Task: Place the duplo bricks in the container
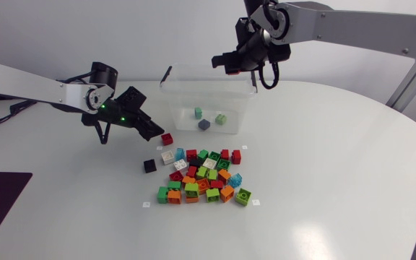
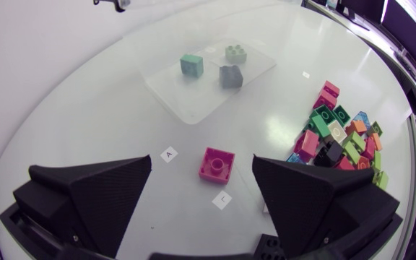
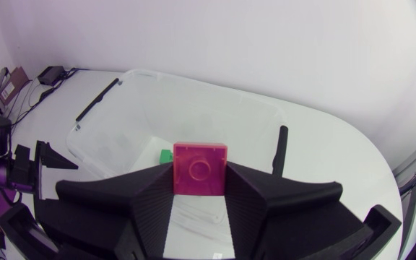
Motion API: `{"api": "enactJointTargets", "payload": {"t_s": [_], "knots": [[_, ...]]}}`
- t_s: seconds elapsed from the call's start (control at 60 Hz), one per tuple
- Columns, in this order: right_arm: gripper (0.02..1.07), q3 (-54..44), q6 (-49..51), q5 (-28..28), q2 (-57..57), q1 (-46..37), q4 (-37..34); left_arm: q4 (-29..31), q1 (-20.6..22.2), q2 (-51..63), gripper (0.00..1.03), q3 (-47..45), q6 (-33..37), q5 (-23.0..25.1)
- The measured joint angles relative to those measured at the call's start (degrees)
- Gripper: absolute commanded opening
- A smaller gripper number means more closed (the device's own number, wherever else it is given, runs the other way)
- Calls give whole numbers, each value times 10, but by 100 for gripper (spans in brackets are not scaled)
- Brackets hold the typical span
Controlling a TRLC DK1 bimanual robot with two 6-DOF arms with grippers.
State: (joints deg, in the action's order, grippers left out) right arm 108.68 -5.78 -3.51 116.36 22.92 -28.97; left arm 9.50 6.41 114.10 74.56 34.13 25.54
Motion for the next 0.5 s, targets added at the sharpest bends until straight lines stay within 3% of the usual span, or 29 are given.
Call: {"api": "enactJointTargets", "payload": {"t_s": [0.1,0.183,0.233,0.5], "knots": [[62,40,0,-1,28,2,-10,0,0,16,98,6,10,3],[87,68,0,-4,50,3,-18,1,0,31,98,14,20,9],[96,85,0,-4,63,3,-29,9,0,40,98,21,30,10],[100,82,0,-8,63,6,-45,79,5,79,98,76,93,15]]}}
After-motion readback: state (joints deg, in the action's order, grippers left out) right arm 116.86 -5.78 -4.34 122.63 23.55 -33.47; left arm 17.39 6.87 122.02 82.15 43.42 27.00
